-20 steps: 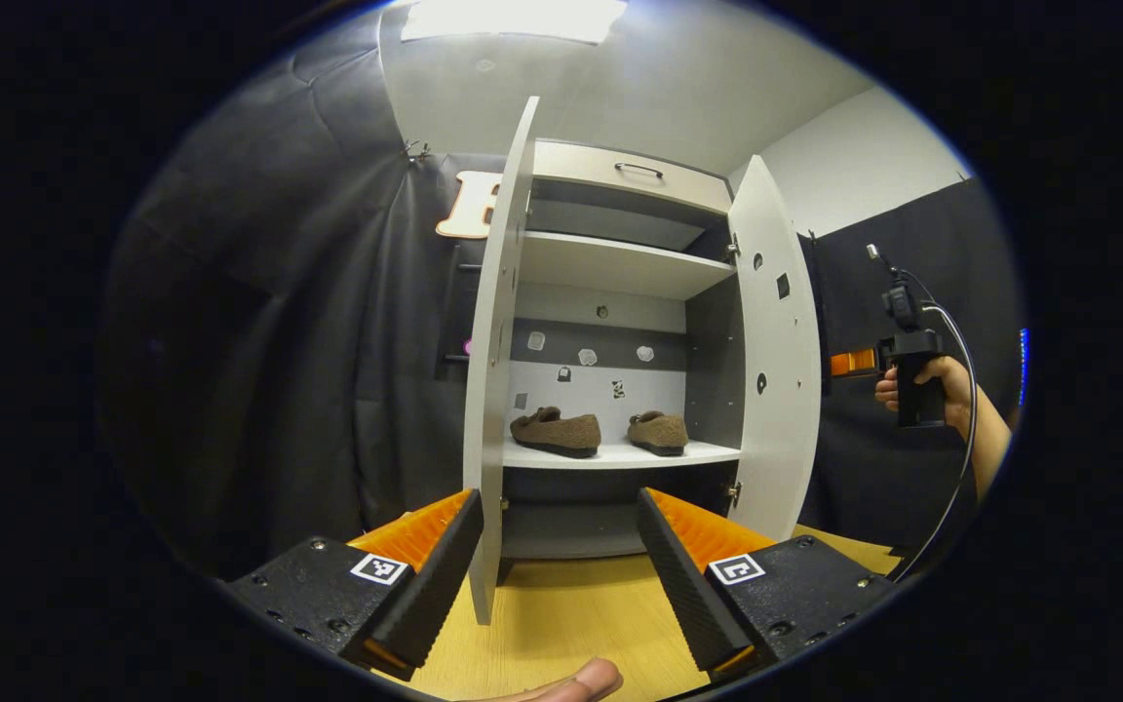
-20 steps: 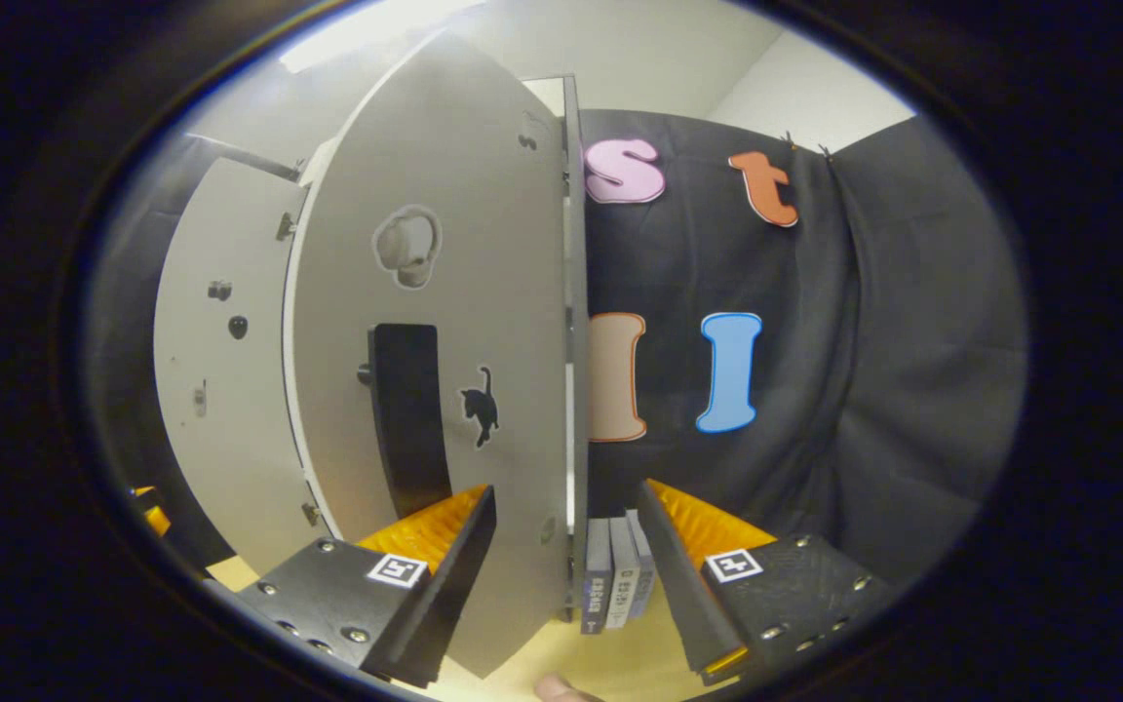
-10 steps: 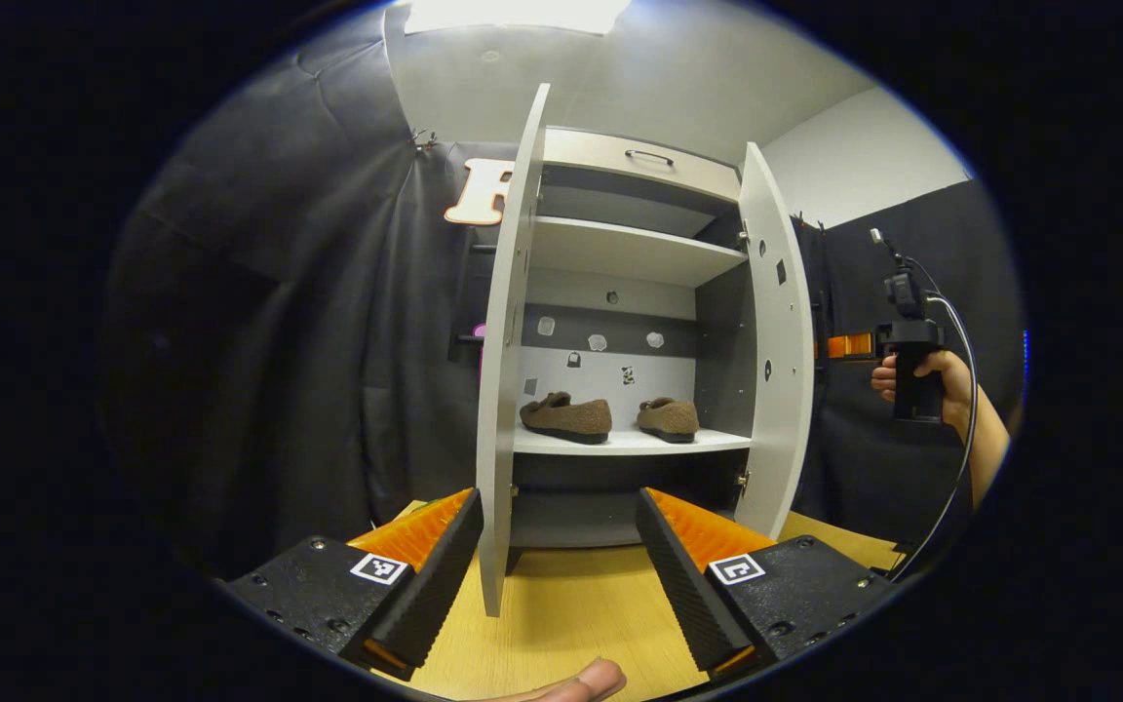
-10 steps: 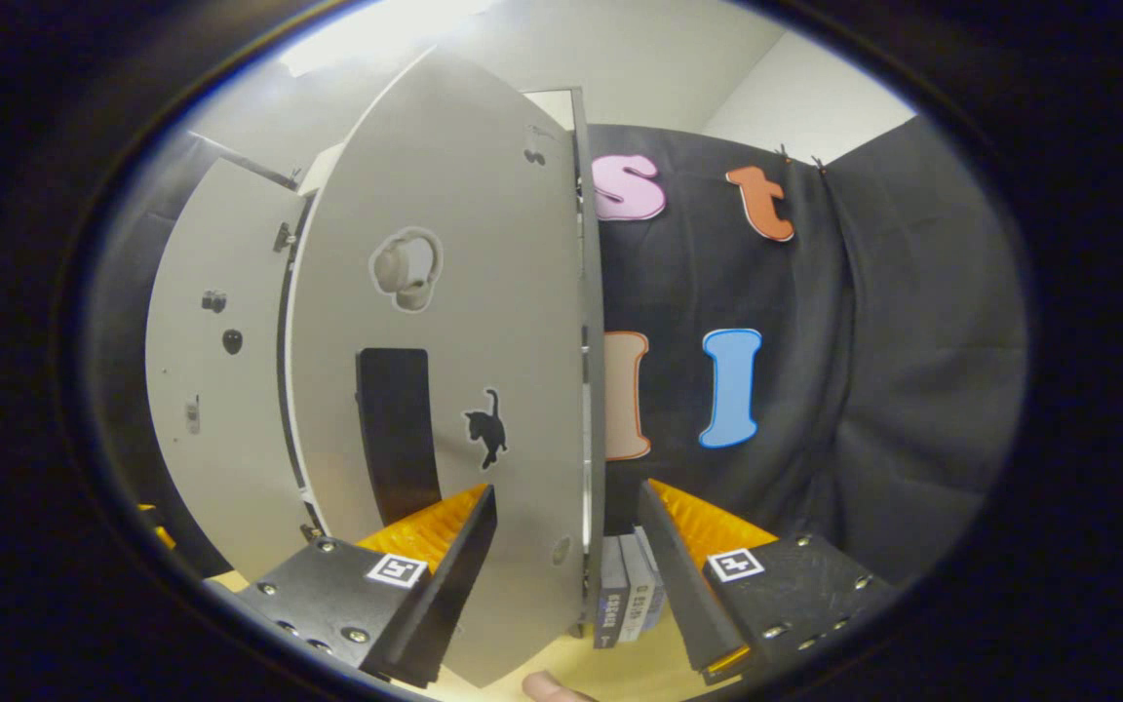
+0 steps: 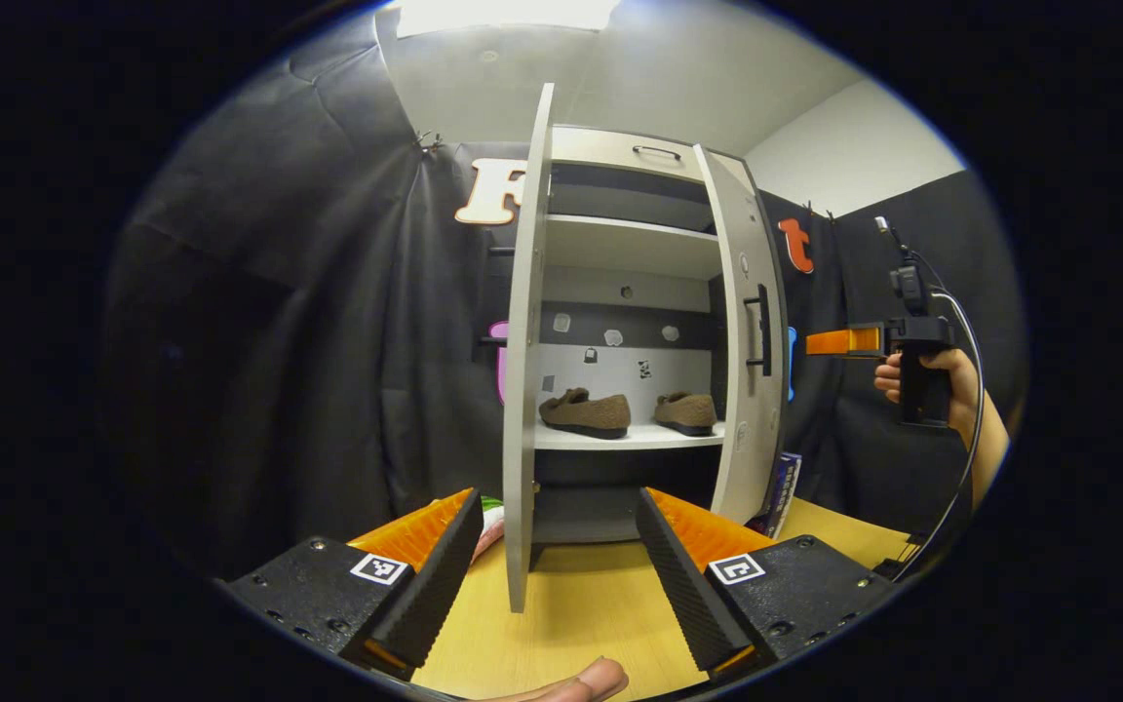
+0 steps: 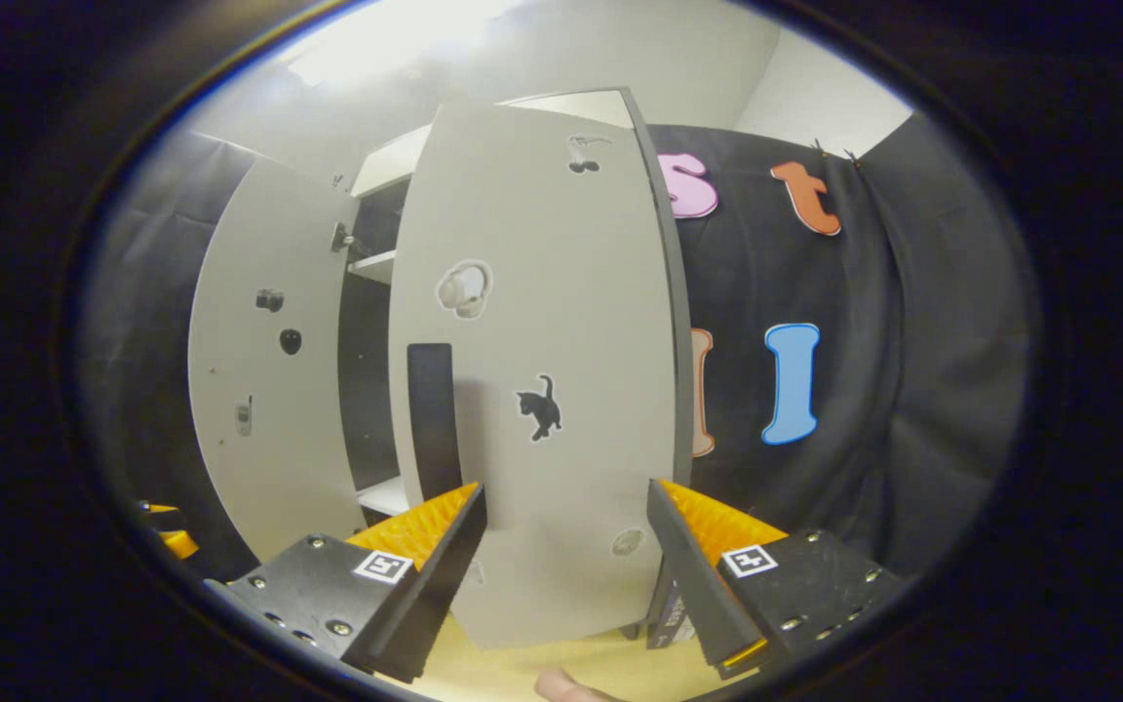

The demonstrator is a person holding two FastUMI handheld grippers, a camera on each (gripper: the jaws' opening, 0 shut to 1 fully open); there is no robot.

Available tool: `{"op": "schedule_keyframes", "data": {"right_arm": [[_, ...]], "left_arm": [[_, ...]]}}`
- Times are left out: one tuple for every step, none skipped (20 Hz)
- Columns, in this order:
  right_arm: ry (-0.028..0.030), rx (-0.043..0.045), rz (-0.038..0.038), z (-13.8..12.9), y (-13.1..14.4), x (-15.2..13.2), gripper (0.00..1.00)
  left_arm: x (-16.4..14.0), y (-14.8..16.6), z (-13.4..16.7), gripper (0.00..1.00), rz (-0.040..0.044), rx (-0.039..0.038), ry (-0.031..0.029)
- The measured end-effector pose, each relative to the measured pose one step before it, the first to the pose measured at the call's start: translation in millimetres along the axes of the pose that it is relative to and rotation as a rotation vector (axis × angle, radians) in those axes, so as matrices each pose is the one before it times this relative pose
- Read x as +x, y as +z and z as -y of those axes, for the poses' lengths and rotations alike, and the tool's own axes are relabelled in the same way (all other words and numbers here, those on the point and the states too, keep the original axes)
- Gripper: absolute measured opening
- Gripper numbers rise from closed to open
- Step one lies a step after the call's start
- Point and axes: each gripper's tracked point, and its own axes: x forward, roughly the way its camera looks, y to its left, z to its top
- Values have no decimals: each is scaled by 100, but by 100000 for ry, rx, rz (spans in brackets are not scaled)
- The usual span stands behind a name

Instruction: Grab one shoe with the right hand and put it into the shoe cabinet, grab the other shoe with the left hand and put it into the shoe cabinet; then close the right door with the right hand and the left door with the left hand.

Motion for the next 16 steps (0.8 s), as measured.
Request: {"op": "schedule_keyframes", "data": {"right_arm": [[145, 740, 160, 113, -57, -425, 96], [193, 385, 175, 77, -70, -453, 96], [3, -87, 95, 113, -174, -357, 96], [62, -148, 105, 301, -122, -393, 99], [-281, -45, 164, 190, -219, -384, 99], [-547, 271, 128, 420, -124, -460, 96], [149, 676, -39, -10, -114, -327, 99], [113, 761, 99, 58, -196, -361, 96], [220, 371, 529, 29, 2, -425, 96], [907, -77, 890, -234, 83, -365, 96], [965, -255, 390, -186, -186, 70, 99], [4, -582, -638, -67, -387, -302, 96], [-85, -442, -512, 78, -464, -297, 96], [552, 580, 92, -172, -266, -405, 99], [769, 658, -57, -491, -247, -447, 99], [667, 528, 218, -373, -175, -332, 96]], "left_arm": [[398, -155, -261, 94, -895, -812, 325], [215, 10, -401, 96, -425, -820, 170], [211, 53, -524, 96, -214, -568, 740], [287, 126, -677, 96, 153, -552, 1245], [221, 273, -734, 96, 313, -539, 1375], [222, 178, -779, 96, 48, -180, 1312], [226, 113, -834, 96, -811, 207, 1266], [251, 153, -690, 96, -1012, 71, 868], [253, 161, -588, 94, -1059, -34, 654], [301, 695, -568, 96, 913, -157, 534], [234, 624, -592, 96, 775, 171, 541], [257, 687, -679, 96, 990, 871, 703], [217, 457, -740, 96, 508, 991, 1612], [527, 842, -1186, 96, 850, 1212, 2119], [688, 924, -1057, 94, 1004, 652, 1767], [898, 755, -809, 94, 778, -2, 1332]]}}
